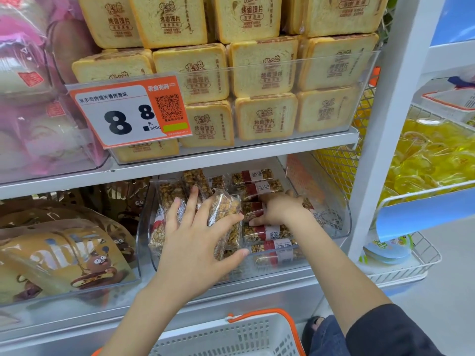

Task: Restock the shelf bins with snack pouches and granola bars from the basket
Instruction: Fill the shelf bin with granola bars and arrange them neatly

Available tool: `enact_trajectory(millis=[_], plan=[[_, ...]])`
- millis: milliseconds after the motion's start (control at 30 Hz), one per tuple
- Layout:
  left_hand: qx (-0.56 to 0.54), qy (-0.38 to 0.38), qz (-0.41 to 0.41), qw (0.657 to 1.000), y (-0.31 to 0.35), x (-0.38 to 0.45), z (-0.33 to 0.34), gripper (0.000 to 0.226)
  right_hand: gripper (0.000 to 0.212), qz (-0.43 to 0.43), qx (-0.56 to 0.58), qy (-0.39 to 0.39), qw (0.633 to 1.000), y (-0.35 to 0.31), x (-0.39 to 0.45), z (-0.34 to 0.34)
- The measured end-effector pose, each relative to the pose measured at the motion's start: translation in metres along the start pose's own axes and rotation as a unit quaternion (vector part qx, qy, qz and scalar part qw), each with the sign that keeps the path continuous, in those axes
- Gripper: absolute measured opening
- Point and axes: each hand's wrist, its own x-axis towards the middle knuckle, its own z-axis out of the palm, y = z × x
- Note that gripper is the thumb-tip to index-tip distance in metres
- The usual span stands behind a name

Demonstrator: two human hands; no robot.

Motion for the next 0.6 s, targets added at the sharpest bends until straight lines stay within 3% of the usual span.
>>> enact_trajectory(millis=[233,467,600], plan=[[-0.001,0.000,0.005,1.000,-0.002,-0.001,0.001,0.054,0.069,-0.036,0.006,0.012,0.999,0.013,-0.003,-0.008],[0.002,0.002,0.003,1.000,-0.001,0.000,0.002,0.053,0.083,-0.001,-0.031,0.043,0.999,0.003,-0.004,-0.003],[0.005,0.002,0.003,1.000,-0.001,-0.001,0.002,0.052,0.082,-0.008,0.036,0.076,0.996,0.013,-0.003,-0.004]])
